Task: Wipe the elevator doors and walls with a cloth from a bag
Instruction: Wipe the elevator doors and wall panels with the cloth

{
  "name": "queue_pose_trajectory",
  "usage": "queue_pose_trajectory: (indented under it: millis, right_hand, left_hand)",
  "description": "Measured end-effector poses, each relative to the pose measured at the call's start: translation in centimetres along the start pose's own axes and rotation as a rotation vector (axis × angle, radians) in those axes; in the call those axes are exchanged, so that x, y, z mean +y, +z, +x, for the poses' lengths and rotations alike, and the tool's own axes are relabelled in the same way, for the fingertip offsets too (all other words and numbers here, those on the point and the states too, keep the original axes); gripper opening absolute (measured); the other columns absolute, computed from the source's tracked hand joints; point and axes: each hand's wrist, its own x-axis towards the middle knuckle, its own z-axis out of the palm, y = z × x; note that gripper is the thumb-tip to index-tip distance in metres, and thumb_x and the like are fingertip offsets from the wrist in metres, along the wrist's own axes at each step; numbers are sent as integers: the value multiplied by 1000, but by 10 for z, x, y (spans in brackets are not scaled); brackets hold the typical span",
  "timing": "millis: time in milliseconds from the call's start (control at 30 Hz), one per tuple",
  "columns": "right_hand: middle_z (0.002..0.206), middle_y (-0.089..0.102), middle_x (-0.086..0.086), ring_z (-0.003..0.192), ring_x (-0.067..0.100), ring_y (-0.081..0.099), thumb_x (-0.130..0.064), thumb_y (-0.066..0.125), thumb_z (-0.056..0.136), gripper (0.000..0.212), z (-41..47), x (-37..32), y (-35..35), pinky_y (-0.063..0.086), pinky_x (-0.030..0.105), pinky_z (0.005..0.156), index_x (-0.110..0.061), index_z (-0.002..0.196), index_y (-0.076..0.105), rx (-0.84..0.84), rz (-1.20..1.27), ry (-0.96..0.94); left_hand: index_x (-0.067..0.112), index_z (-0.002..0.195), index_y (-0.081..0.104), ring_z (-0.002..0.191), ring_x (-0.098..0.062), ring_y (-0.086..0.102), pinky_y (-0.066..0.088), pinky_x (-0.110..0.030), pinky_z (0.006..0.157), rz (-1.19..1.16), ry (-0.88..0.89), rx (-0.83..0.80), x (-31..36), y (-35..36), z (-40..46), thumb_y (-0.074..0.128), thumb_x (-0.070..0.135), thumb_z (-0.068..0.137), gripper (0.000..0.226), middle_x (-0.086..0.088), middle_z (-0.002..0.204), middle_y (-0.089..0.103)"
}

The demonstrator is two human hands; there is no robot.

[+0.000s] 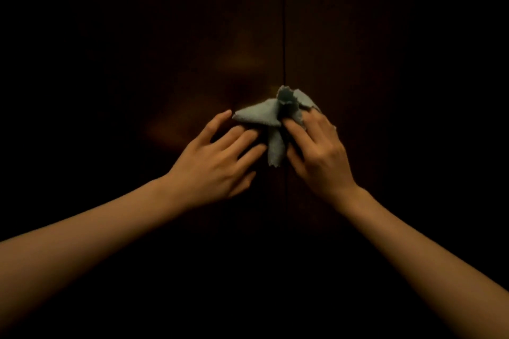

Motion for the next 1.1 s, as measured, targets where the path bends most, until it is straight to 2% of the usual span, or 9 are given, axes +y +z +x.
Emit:
queue_pose_trajectory:
  millis: [167,400,533,667,900,1100]
  right_hand:
    - [119,57,24,118,31,37,-12,49,84,39,-27,-8,12,31,37,104,0,120,54,33,-9,11]
    - [124,56,22,119,37,49,-12,47,84,41,-68,-19,17,36,42,102,0,123,52,-5,-17,-10]
    - [123,56,21,120,33,47,-9,49,85,40,-102,-29,23,39,40,100,-1,123,52,-13,-11,-17]
    - [120,57,20,116,27,38,-9,52,82,38,-133,-41,35,45,41,90,-3,119,54,19,-35,19]
    - [117,56,20,110,30,40,-8,55,79,36,-188,-57,47,36,37,84,-4,114,57,-30,-28,37]
    - [118,48,16,108,31,41,-10,51,81,34,-232,-66,51,47,44,83,-4,114,56,-58,21,110]
  left_hand:
    - [11,121,48,112,-32,52,26,-50,106,50,-60,-23,27,15,-26,35,38,90,43,-16,119,60]
    - [9,122,52,114,-35,55,19,-47,108,102,-131,-34,74,26,-44,31,40,92,48,-19,120,59]
    - [10,123,49,112,-36,57,20,-47,106,71,-157,-67,102,35,-69,30,40,90,49,-20,119,58]
    - [10,120,55,109,-33,59,22,-48,104,16,-158,-99,128,42,-92,34,39,89,47,-18,117,61]
    - [13,115,61,107,-30,59,29,-47,102,-96,-166,-110,174,56,-124,41,35,87,41,-13,116,62]
    - [12,116,60,108,-30,58,27,-45,103,-182,-148,-158,212,64,-143,40,34,84,43,-13,117,62]
